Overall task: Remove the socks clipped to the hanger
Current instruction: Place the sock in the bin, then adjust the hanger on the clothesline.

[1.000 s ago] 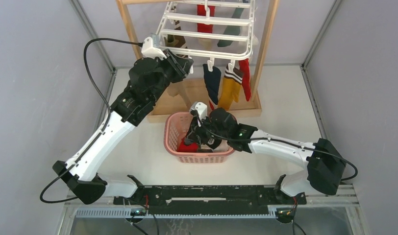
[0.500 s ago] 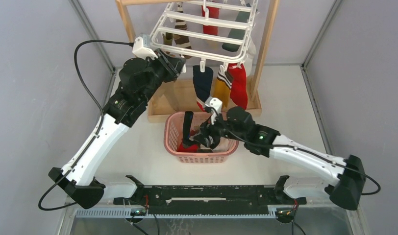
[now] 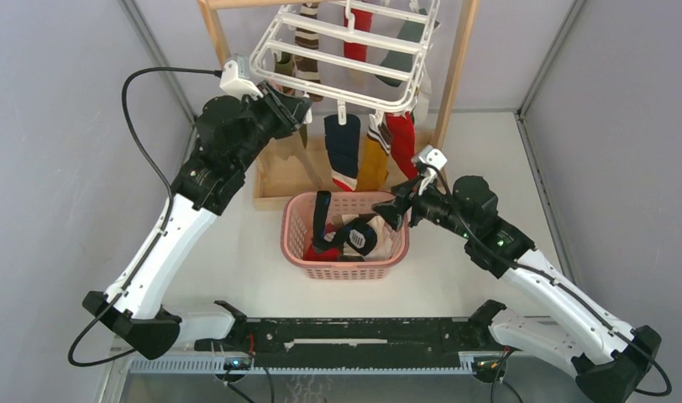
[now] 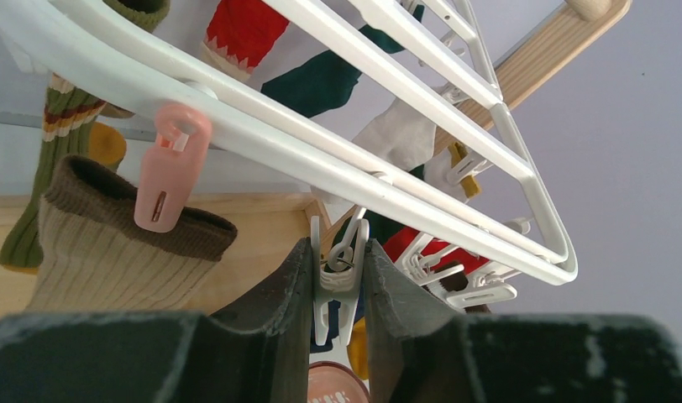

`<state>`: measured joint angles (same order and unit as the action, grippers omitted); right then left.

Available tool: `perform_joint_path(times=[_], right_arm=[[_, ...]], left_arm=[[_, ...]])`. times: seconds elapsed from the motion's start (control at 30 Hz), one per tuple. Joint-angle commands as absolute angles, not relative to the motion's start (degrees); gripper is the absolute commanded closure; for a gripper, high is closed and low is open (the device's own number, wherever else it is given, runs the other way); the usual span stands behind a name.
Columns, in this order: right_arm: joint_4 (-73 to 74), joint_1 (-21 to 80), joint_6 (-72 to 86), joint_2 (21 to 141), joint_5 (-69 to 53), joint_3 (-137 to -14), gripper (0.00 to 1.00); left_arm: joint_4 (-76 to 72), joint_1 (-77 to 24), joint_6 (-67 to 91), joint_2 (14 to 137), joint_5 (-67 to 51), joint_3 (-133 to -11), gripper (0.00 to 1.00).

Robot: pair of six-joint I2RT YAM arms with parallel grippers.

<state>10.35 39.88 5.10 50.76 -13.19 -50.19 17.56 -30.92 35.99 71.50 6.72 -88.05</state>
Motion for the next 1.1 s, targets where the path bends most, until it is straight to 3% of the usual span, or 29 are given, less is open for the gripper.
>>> perform_joint_path(times=[0.0, 0.37, 0.93, 1.07], right_arm=[[9.02, 35.57, 6.58, 49.07, -15.26, -50.19, 0.27], [2.94, 26.03, 9.62, 49.71, -11.96, -51.12, 0.3], [-10.98, 20.73, 10.37, 65.19, -16.73, -56.47, 0.23], [-12.19, 20.06, 10.49, 67.01, -17.99, -57.83, 0.31]], left_arm=[[23.22, -29.49, 34.34, 69.97, 5.82, -87.29, 0.9], [23.77, -27.88, 34.19, 69.26, 4.59, -87.01, 0.89], [23.81, -27.64, 34.37, 69.69, 3.5, -87.1, 0.89], [23.94, -27.64, 34.29, 69.86, 3.34, -87.11, 0.85]])
